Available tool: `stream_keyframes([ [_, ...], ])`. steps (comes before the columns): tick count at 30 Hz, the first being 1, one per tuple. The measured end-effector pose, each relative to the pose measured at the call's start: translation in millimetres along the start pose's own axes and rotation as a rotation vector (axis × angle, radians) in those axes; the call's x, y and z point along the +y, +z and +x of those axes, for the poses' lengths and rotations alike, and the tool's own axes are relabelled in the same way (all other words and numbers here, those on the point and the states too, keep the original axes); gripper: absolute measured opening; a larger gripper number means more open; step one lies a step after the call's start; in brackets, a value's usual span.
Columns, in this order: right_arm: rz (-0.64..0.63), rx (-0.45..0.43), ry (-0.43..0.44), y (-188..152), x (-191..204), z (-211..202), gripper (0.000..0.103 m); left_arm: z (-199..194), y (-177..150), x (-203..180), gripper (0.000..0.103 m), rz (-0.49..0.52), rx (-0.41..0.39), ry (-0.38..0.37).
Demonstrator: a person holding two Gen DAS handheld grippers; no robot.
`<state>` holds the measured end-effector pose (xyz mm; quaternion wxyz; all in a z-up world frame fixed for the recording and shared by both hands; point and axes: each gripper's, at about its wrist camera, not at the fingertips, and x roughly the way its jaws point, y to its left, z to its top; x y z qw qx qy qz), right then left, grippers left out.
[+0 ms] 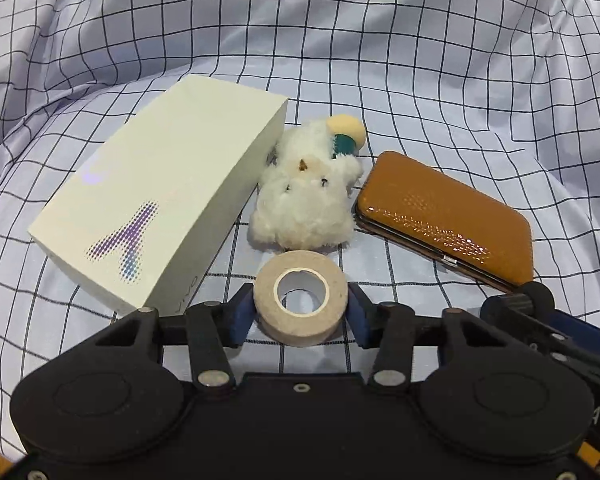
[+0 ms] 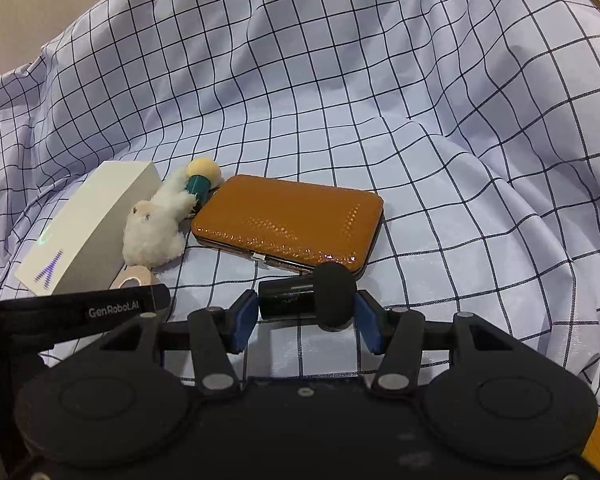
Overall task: Organize soft objects
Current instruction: 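Carry the beige tape with the left tool while the right tool carries the black cylinder to the basket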
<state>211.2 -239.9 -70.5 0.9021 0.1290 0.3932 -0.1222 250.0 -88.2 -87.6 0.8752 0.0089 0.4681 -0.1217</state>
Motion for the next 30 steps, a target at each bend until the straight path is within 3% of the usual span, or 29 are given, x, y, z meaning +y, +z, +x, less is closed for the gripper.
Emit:
stream_keyframes([
  [11,-0.012,-0.044,0.009,-13,4,-44,0.051,-52,-24,-1,0.047,-0.008,-0.016,-0.035],
  [20,-0.036,-0.046,0.087,-45,16,-90,0.033,-102,-66,10,0.047,-0.042,-0.033,-0.017],
  [24,-0.058,-0.047,0.075,-58,19,-98,0.032,-110,-83,17,0.047,-0.069,-0.024,-0.025],
  [27,-0.085,-0.046,0.018,-57,22,-87,0.043,-112,-88,21,0.047,-0.088,-0.02,-0.029],
  [28,-0.078,-0.041,0.004,-54,22,-82,0.055,-112,-88,21,0.047,-0.091,-0.022,-0.03],
  [30,-0.056,-0.032,-0.005,-50,22,-72,0.068,-112,-86,22,0.047,-0.093,-0.028,-0.029],
])
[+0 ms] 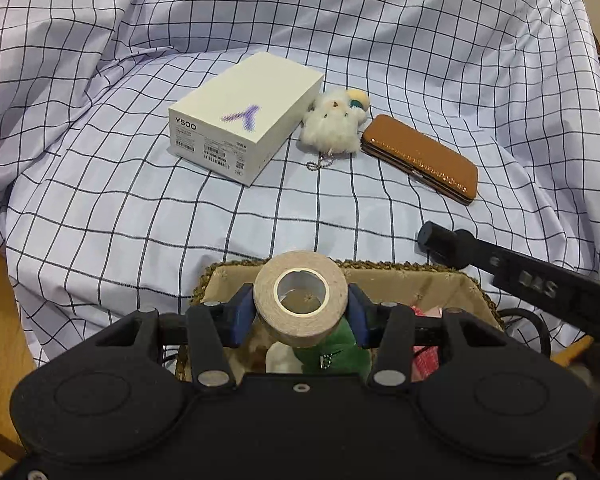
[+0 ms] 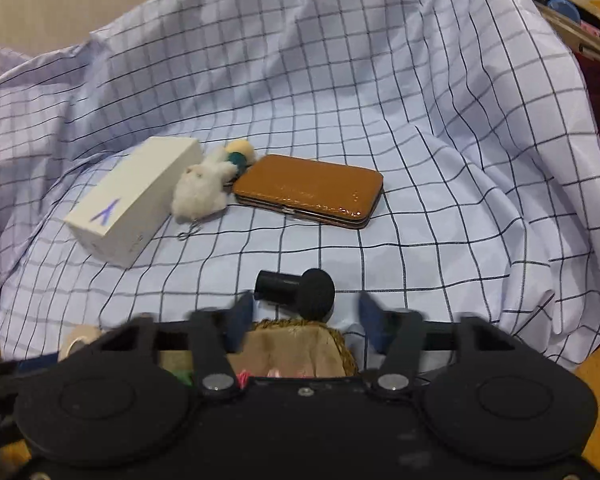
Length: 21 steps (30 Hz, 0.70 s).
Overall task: Organize soft objects
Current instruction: 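Carry the beige tape with the left tool while the right tool carries the black cylinder to the basket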
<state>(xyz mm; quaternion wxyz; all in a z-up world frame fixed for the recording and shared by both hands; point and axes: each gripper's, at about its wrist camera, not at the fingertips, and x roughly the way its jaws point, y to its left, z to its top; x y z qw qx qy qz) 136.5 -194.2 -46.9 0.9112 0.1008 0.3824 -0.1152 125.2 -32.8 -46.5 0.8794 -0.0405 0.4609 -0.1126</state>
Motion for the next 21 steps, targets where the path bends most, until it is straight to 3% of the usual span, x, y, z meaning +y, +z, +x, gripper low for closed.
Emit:
stream_keyframes([
  [4,0.006,0.028,-0.016,7,6,22,0.079,6,2,2,0.047,0.003,0.001,0.01],
  [8,0.002,0.074,-0.048,9,14,47,0.079,17,4,4,0.047,0.005,0.02,0.019],
  [11,0.018,0.107,-0.065,9,14,61,0.076,23,4,7,0.047,-0.003,0.036,0.018],
  [15,0.033,0.13,-0.063,8,11,68,0.056,28,5,8,0.047,-0.001,0.044,0.02],
  [21,0.022,0.097,-0.042,8,11,60,0.055,29,6,5,0.047,0.005,0.041,0.014],
])
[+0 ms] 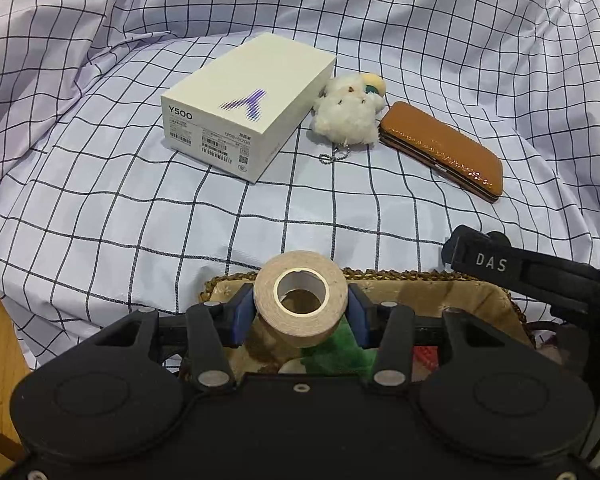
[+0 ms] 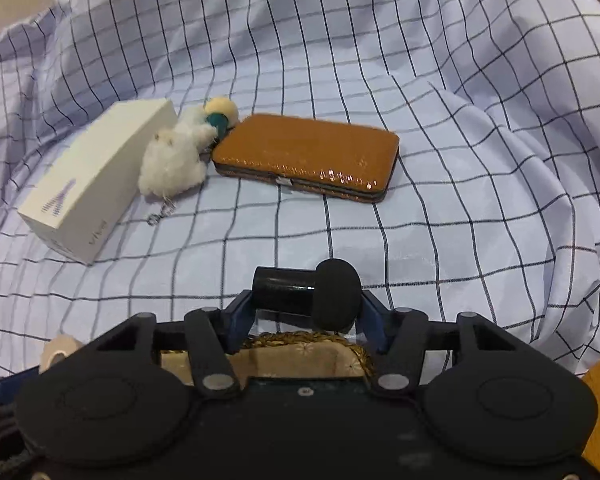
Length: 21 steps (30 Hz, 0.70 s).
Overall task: Organize soft objects
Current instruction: 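Carry the beige tape with the left tool while the right tool carries the black cylinder to the basket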
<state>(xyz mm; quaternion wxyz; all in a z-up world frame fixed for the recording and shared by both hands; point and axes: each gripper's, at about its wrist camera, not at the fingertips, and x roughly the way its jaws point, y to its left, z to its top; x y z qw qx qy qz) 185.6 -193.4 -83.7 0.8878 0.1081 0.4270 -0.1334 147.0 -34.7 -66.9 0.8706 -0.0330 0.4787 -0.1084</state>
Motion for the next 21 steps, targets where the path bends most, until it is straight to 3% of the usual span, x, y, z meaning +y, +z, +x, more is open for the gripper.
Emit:
stream_keyframes([
  [10,-0.003,-0.132,0.112,-7,-2,-71,0.055,-32,-4,-3,0.047,-0.006,-0.071,-0.001],
  [21,-0.012,-0.206,0.193,-56,-10,-142,0.056,-70,-37,-5,0.047,-0.029,-0.105,0.008],
])
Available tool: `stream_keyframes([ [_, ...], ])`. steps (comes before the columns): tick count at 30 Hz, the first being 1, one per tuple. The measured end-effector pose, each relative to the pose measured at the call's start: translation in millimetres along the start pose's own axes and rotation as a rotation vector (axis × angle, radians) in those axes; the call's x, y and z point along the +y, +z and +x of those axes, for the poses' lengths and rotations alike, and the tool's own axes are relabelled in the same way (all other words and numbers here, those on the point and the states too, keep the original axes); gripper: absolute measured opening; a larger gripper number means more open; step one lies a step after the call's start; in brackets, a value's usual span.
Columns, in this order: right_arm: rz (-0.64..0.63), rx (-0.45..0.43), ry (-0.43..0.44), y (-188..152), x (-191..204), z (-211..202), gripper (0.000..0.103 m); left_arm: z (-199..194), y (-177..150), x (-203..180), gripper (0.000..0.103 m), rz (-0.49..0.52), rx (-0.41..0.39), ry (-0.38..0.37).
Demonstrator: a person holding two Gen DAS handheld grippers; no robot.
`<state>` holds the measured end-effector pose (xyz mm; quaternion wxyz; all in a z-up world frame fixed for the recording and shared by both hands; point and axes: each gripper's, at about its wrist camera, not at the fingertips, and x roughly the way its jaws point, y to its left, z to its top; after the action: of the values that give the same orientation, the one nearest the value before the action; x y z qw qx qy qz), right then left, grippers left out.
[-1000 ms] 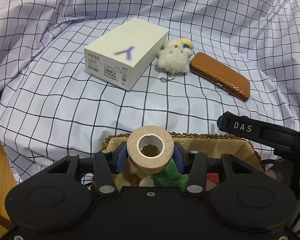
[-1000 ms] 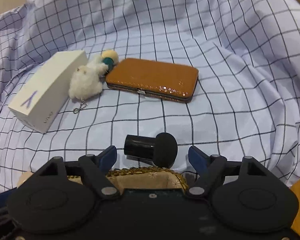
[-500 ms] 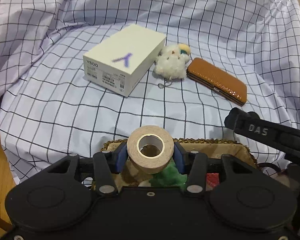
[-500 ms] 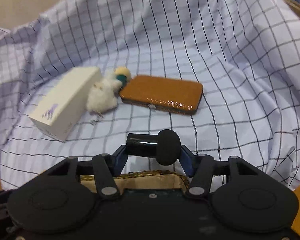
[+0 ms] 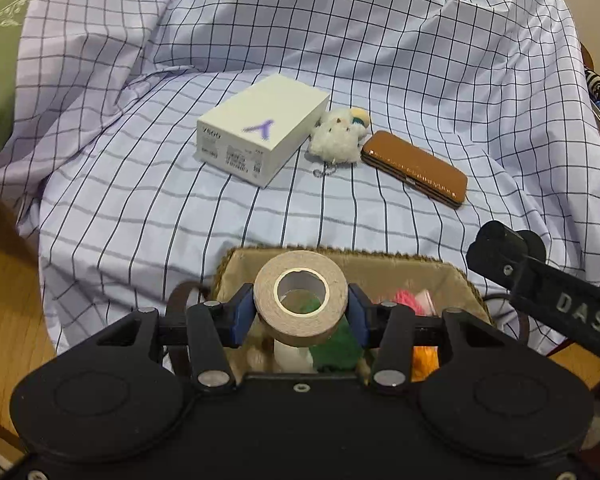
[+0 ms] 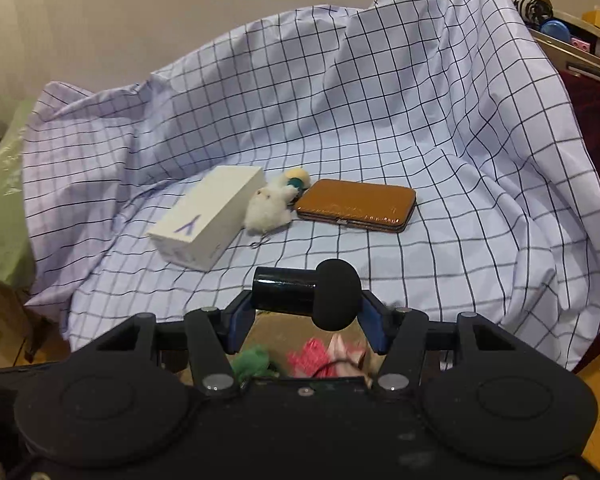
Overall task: Organize soft objects
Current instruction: 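Carry the beige tape with the left tool while the right tool carries the black cylinder to the basket, then open the left tool over the basket while the right tool drops the black cylinder in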
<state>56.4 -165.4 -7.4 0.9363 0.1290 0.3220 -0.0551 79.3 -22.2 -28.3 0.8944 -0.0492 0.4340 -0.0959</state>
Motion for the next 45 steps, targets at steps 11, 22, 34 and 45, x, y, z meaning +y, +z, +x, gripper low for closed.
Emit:
stream_keyframes([
  [11,0.02,-0.063,0.012,-25,-4,-49,0.056,-18,-21,-1,0.047,-0.029,-0.003,-0.003],
  [22,-0.006,-0.022,-0.001,-44,-2,-52,0.056,-20,-35,5,0.047,-0.05,0.01,0.005],
  [34,-0.028,-0.006,-0.004,-45,1,-50,0.056,-30,-39,8,0.064,-0.061,-0.048,0.032],
  [45,-0.061,0.025,0.003,-48,7,-46,0.056,-45,-40,25,0.067,-0.148,-0.112,0.096],
])
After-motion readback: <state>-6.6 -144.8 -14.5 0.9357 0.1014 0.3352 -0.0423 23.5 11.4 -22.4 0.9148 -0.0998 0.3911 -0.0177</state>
